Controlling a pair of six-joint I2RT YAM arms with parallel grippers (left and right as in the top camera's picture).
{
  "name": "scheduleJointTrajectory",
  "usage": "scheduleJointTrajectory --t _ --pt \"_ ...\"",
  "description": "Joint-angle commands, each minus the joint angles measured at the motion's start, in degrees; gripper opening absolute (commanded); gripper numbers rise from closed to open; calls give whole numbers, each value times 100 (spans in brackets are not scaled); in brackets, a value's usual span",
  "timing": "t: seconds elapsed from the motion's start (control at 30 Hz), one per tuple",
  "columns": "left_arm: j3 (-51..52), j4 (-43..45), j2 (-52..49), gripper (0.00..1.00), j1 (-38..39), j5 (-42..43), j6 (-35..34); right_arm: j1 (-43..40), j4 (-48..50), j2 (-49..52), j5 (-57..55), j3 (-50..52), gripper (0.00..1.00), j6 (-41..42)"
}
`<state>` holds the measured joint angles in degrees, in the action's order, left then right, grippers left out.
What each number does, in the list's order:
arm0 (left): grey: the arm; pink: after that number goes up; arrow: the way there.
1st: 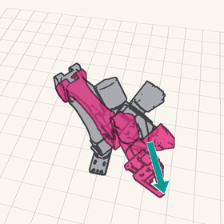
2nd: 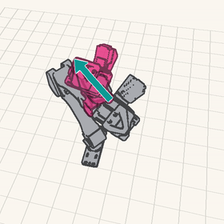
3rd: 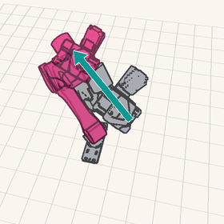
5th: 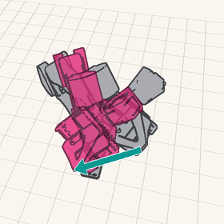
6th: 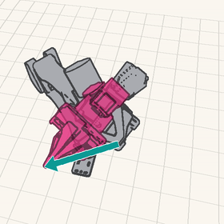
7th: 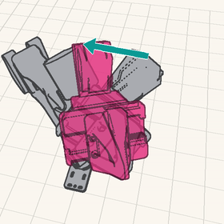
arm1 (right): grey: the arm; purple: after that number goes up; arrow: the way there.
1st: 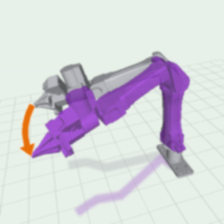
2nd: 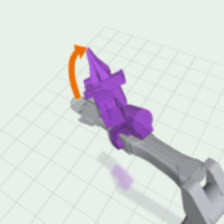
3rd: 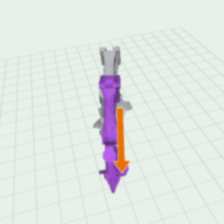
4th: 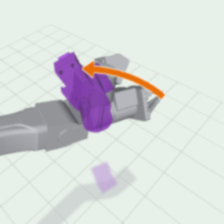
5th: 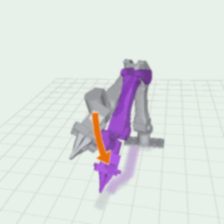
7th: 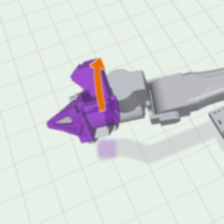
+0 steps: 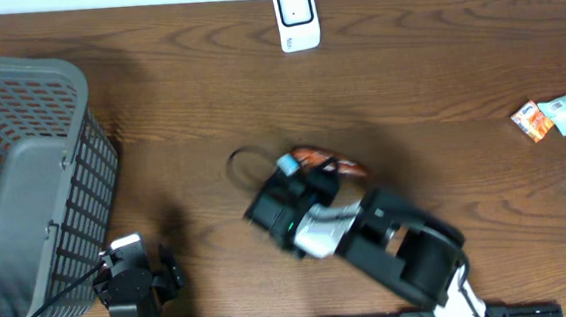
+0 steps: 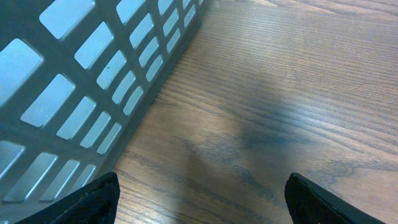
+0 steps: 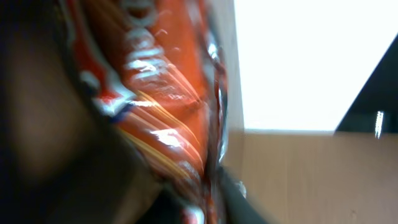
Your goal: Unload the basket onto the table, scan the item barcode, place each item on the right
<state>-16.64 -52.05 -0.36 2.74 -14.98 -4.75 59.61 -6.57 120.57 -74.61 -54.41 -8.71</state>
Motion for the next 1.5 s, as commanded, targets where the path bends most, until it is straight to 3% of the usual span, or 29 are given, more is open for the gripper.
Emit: scheduleJointTrajectory --t 0.0,0.1,0.13,0.17,0.5,0.87,1.1,1.13,1.17,1.2,1.23,1.27,1.47 --pt "57 -173 11 85 20 -52 -46 651 -17 -20 -125 -24 52 140" --pt "57 -173 11 85 20 -55 -46 1143 -50 -20 66 -24 90 173" --pt "57 -173 11 85 20 -55 -46 1257 -50 -20 101 -24 98 254" --pt "57 -173 11 85 20 -52 -46 1331 -50 -20 116 -24 99 310" --pt "57 -173 11 85 20 -52 -46 1246 -284 -439 234 -503 99 461" --pt "57 -173 11 85 17 -52 -46 391 -2835 -2046 5399 -1523 99 1746" --pt "57 -170 11 85 20 -52 -46 -24 -3272 -2323 6004 -1534 98 2334" --pt "57 -173 11 85 17 -52 -48 -144 -3272 -2310 6218 -1532 90 2369" --pt "57 -170 11 85 17 -52 -48 -321 -3248 -2273 6555 -1532 69 2369" --pt "57 -173 11 85 20 -52 -48 -483 -3230 -2238 6839 -1532 36 2371" --pt "57 -173 11 85 20 -55 -46 -636 -3220 -2208 7084 -1532 14 2371" --pt "57 -173 11 85 17 -52 -46 -765 -3200 -2181 7243 -1532 1 2400" --pt "57 -170 11 85 20 -52 -48 -1274 -2647 -2144 7313 -1532 1 2702"
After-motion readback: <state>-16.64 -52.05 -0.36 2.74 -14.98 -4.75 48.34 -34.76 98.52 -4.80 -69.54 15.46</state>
